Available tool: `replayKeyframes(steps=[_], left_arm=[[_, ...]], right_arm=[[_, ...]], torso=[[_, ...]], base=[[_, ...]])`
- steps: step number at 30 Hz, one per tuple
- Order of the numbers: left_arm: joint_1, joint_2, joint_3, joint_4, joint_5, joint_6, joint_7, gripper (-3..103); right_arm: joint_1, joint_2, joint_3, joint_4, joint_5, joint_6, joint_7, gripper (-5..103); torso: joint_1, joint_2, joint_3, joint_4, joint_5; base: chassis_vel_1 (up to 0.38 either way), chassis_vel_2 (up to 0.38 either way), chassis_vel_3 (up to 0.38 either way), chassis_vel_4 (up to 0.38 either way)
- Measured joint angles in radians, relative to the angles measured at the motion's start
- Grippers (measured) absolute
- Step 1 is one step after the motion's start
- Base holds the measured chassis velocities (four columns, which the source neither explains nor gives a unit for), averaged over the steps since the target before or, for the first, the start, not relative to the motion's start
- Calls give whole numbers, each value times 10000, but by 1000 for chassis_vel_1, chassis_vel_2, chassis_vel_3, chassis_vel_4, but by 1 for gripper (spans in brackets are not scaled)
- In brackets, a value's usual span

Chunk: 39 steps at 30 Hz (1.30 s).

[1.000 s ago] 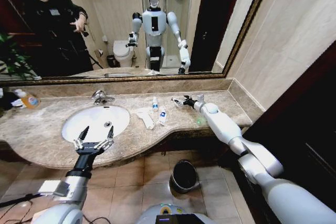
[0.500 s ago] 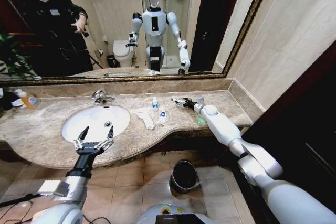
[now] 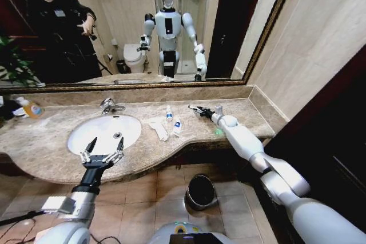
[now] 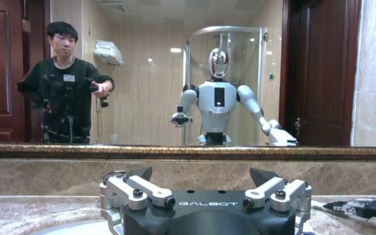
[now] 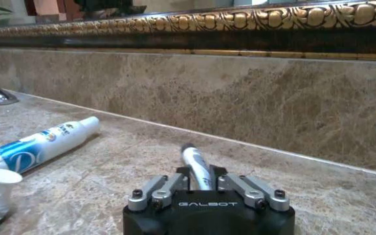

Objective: Pick up the trash from the sink and place it in the trash bin.

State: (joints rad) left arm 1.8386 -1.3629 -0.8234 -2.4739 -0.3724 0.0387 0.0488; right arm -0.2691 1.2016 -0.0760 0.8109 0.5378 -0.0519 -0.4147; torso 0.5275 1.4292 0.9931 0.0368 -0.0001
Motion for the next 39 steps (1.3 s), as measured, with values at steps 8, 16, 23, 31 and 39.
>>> replayKeyframes(steps=[8,16,23,31,39], left_arm=[[0,0,0,0,0,0,0,100],[0,0,0,0,0,0,0,100],[0,0,0,0,0,0,0,100],[0,0,0,0,0,0,0,100],[0,0,-1,0,0,0,-1,100]], right_arm=[[-360,-179,35,402,84,-8,156,3],[-472,-208,107,633,106,-65,203,1],[-1216,-690,314,2393,738,-459,836,1],[-2285,-1452,1054,4261,1036,-460,1235,1],[-4922,-2756,2617,7230,1567,-518,1464,1]], torso=[[-1,1,-2,1,1],[0,0,0,-1,1],[2,0,1,-1,0],[1,0,1,3,1],[-1,0,-1,-6,5]], base=[[0,0,0,0],[0,0,0,0],[0,0,0,0],[0,0,0,0],[0,0,0,0]])
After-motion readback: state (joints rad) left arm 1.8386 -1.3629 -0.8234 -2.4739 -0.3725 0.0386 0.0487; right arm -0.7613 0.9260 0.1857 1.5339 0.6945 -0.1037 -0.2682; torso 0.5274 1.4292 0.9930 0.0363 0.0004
